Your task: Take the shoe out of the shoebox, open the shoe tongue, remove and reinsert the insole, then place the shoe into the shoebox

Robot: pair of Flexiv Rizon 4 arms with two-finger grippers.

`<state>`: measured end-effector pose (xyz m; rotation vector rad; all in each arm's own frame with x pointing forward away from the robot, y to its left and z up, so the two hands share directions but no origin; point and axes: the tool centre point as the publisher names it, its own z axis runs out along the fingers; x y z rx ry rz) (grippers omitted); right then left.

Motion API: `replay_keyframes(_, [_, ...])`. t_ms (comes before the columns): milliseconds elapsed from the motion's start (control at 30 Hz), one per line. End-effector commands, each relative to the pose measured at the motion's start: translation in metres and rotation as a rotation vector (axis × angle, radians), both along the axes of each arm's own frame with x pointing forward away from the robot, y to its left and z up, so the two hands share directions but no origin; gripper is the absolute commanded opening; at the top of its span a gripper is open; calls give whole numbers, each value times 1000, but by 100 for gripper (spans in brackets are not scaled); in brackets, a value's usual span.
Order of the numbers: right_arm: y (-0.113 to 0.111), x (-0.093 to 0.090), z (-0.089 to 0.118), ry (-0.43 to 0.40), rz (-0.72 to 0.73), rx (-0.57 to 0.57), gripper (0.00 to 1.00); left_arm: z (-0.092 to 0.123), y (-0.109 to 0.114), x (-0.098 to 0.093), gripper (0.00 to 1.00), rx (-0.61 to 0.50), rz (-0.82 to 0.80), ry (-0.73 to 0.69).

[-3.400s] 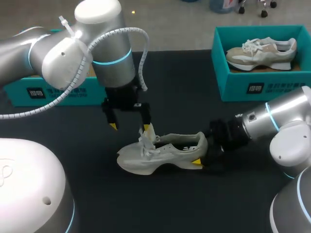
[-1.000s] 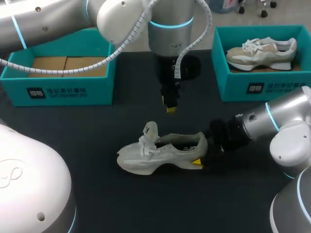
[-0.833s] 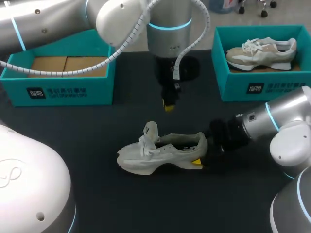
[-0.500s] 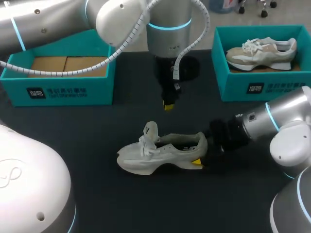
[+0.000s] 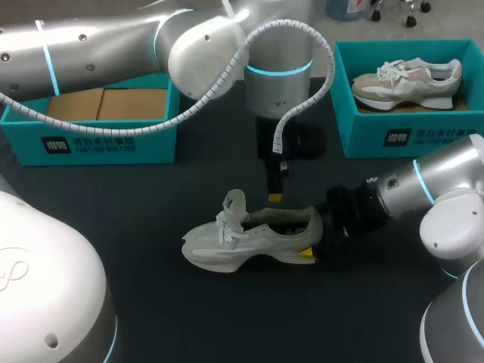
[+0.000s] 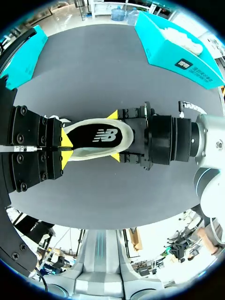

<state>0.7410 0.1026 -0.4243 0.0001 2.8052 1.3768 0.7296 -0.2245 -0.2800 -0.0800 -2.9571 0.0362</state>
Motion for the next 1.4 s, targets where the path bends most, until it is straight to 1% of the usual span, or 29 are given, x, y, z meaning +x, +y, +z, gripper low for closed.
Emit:
replay_keyframes(33, [0, 0, 0, 0, -2, -4, 0, -15, -4, -7, 0, -8, 11, 23])
replay_keyframes(533, [0, 0, 0, 0, -2, -4, 0, -15, -4, -7, 0, -8, 11, 23])
replay_keyframes(600, [0, 0, 0, 0, -2, -4, 0, -24, -8, -8, 0, -7, -15, 35])
replay_keyframes(733, [0, 0, 0, 0, -2, -4, 0, -38, -9, -8, 0, 0, -50, 67])
replay_keyframes(967, [0, 0, 0, 0, -2, -4, 0, -61, -7, -1, 0, -7, -45, 77])
replay_keyframes(1233, [0, 0, 0, 0, -2, -4, 0, -79, -12, 3, 0, -14, -71, 81])
replay_keyframes(1400, [0, 0, 0, 0, -2, -4, 0, -86, -15, -5, 0, -24, -82, 82])
